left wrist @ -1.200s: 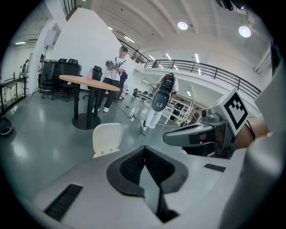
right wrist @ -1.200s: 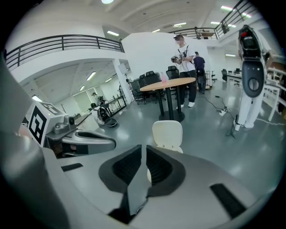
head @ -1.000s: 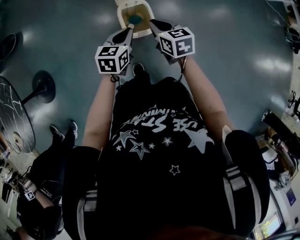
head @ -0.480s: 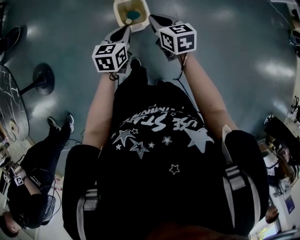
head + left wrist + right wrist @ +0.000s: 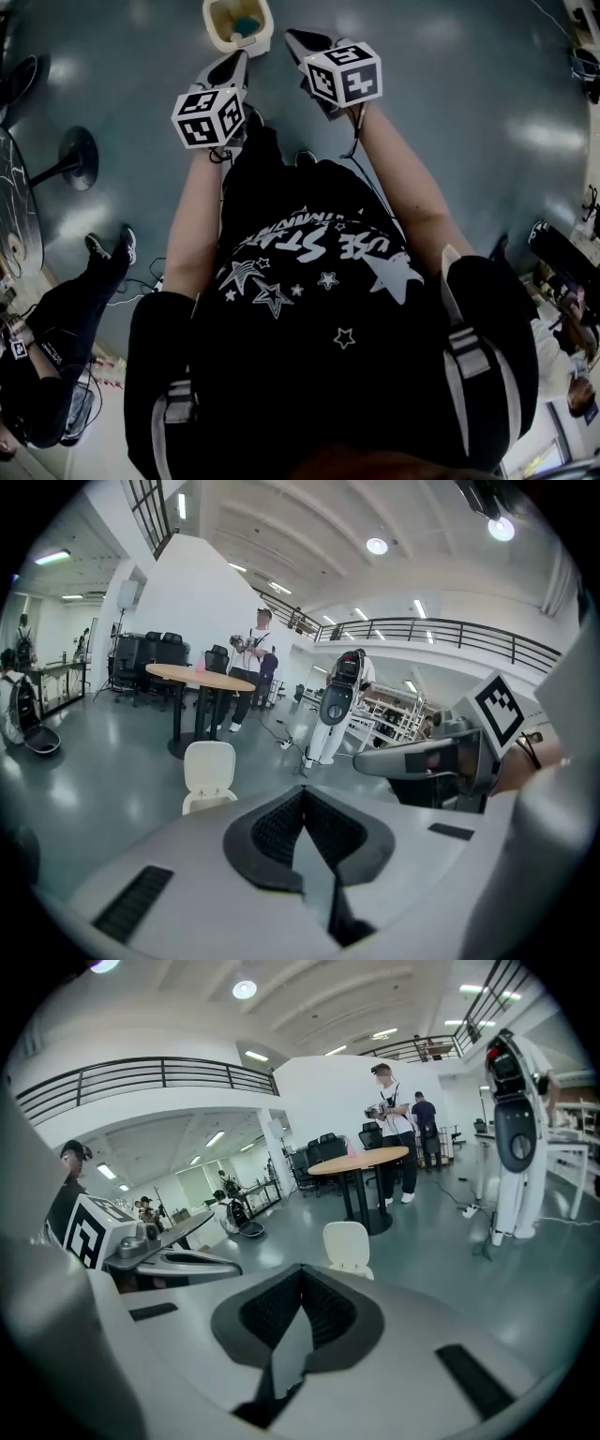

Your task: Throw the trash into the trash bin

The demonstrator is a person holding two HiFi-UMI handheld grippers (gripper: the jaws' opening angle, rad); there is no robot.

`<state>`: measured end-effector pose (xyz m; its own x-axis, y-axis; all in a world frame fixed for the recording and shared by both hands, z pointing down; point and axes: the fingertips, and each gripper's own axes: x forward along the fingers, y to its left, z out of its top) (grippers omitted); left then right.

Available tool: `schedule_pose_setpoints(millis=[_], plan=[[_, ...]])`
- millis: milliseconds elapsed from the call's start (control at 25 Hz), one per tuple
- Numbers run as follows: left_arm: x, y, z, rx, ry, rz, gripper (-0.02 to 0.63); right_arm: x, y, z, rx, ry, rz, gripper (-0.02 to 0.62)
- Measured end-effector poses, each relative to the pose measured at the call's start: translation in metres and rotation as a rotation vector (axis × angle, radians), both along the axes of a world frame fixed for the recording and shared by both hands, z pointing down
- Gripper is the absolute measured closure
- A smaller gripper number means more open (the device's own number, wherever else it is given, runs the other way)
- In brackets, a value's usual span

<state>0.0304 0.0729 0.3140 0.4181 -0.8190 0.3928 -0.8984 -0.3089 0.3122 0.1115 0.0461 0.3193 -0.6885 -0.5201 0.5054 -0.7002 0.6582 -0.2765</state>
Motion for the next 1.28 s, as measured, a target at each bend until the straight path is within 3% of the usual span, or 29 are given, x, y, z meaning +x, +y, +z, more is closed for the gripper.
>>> schedule_pose_setpoints(millis=[360,680,1280], plan=[[0.034,0.054,-0.019,0.068,-0.014,-0.024,0.595,0.038,0.058,-0.008,0.035,-0.017,-0.026,0.589],[0.044,0.102,-0.037,0.107,-0.032,-0.058,0.595,0.048,0.101,-0.014,0.045,-0.038,-0.064,0.589],[0.020,0.158,-0.043,0.116,0.001,-0.017,0.595,0.020,0.151,-0.037,0.081,-0.036,-0.026,0.589]])
